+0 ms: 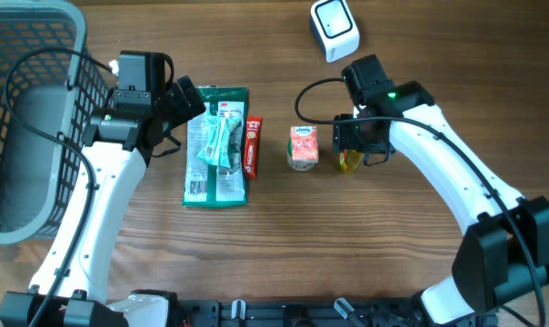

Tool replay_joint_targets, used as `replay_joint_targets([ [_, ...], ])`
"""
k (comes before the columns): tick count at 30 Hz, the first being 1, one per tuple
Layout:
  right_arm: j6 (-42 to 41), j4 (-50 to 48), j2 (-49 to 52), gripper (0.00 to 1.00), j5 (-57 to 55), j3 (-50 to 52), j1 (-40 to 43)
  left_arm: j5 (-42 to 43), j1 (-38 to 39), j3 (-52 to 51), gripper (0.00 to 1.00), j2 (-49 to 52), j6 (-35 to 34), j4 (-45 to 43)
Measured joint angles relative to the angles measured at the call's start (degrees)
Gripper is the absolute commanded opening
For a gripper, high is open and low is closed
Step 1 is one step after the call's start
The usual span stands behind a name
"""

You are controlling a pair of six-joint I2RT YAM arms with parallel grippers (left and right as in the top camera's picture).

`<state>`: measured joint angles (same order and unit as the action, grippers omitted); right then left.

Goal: Scan the item barcode
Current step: 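Lower the right gripper over the Vim bottle and close on it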

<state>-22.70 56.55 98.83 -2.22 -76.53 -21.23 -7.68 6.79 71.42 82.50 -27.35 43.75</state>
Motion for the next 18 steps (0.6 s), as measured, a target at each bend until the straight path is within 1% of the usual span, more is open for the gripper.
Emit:
replay_joint_targets([
  [7, 0.0, 0.0, 1.8, 0.61, 0.0, 0.1, 0.0, 0.0, 0.0, 0.0, 1.0, 0.0, 0.0, 0.0],
  [14, 0.0, 0.0, 1.8, 0.6, 0.0, 0.1, 0.0, 0.0, 0.0, 0.0, 1.0, 0.0, 0.0, 0.0],
  [18, 0.0, 0.2, 1.8, 0.58, 0.0, 0.1, 0.0, 0.0, 0.0, 0.0, 1.0, 0.0, 0.0, 0.0],
])
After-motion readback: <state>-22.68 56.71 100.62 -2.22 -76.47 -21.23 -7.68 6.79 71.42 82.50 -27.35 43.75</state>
